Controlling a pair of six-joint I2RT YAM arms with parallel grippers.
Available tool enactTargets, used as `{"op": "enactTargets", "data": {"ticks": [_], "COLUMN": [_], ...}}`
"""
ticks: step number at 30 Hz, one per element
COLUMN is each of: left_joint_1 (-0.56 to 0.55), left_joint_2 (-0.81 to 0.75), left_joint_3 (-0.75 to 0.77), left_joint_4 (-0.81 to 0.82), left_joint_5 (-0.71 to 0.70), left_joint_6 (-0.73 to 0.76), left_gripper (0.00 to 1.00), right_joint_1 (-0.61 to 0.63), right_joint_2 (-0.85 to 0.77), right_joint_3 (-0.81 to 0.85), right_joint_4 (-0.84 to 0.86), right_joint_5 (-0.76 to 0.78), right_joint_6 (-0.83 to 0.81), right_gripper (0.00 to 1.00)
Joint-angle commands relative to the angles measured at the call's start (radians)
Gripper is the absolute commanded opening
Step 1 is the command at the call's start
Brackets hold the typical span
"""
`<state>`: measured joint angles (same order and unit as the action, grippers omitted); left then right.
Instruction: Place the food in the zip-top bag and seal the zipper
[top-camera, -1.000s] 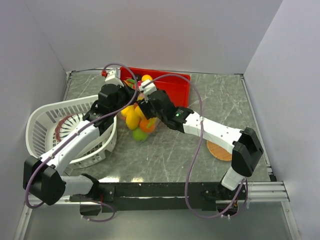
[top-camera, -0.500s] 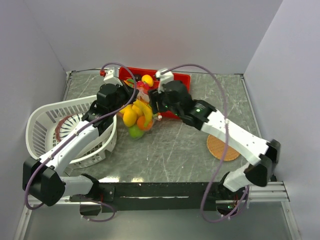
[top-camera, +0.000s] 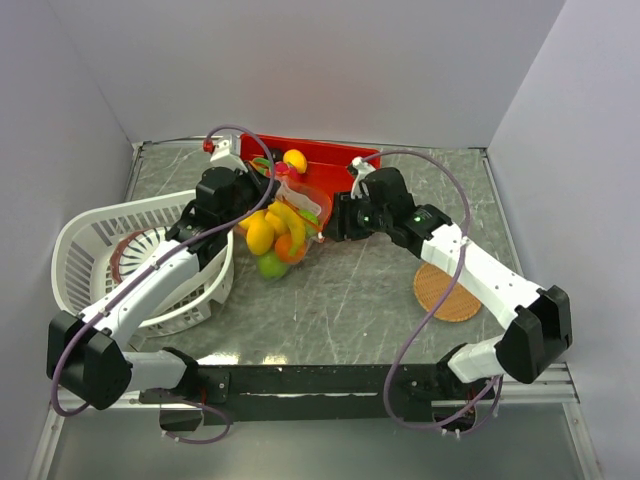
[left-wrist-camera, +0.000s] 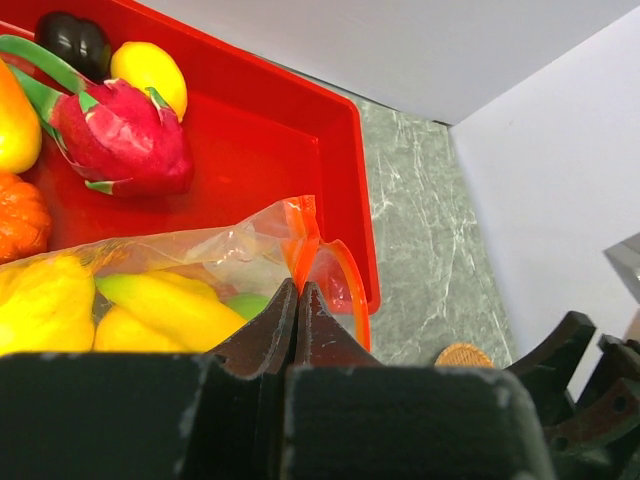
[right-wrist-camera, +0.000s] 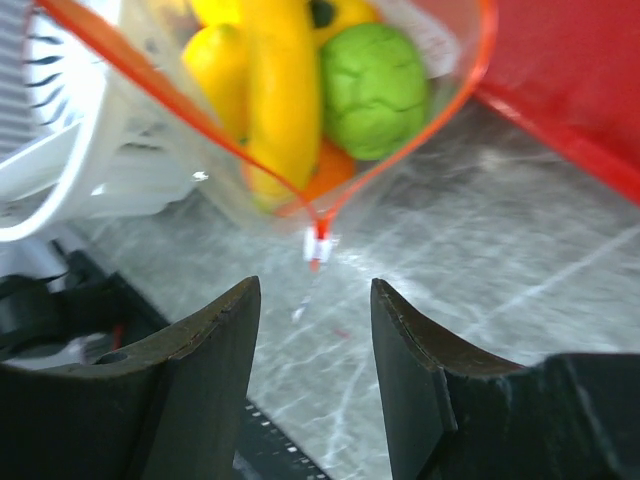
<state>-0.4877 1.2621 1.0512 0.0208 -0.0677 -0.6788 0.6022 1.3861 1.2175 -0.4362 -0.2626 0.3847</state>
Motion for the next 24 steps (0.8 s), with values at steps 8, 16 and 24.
{"op": "enactTargets", "data": {"ticks": [8, 16, 24], "left_joint_1": [-0.003, -0.003, -0.003], "left_joint_2": [0.006, 0.016, 0.017], "left_joint_3": [0.023, 0.027, 0.021], "left_joint_4": [0.062, 0.065, 0.071], "left_joint_5": [0.025, 0.028, 0.031], "left_joint_6": [-0.018, -0.019, -0.024], "left_gripper": [0.01, 0.01, 0.01], "right_joint_1": [-0.024, -0.035, -0.039], "right_joint_2": [0.079, 0.117, 0.145], "right_joint_3": [0.011, 0.008, 0.001], "right_joint_4": [0.097, 0.128, 0.151], "right_joint_5": [-0.132, -0.125, -0.138], "right_joint_6": [0.094, 0.126, 0.141], "right_gripper": [0.51, 0.45, 0.37]}}
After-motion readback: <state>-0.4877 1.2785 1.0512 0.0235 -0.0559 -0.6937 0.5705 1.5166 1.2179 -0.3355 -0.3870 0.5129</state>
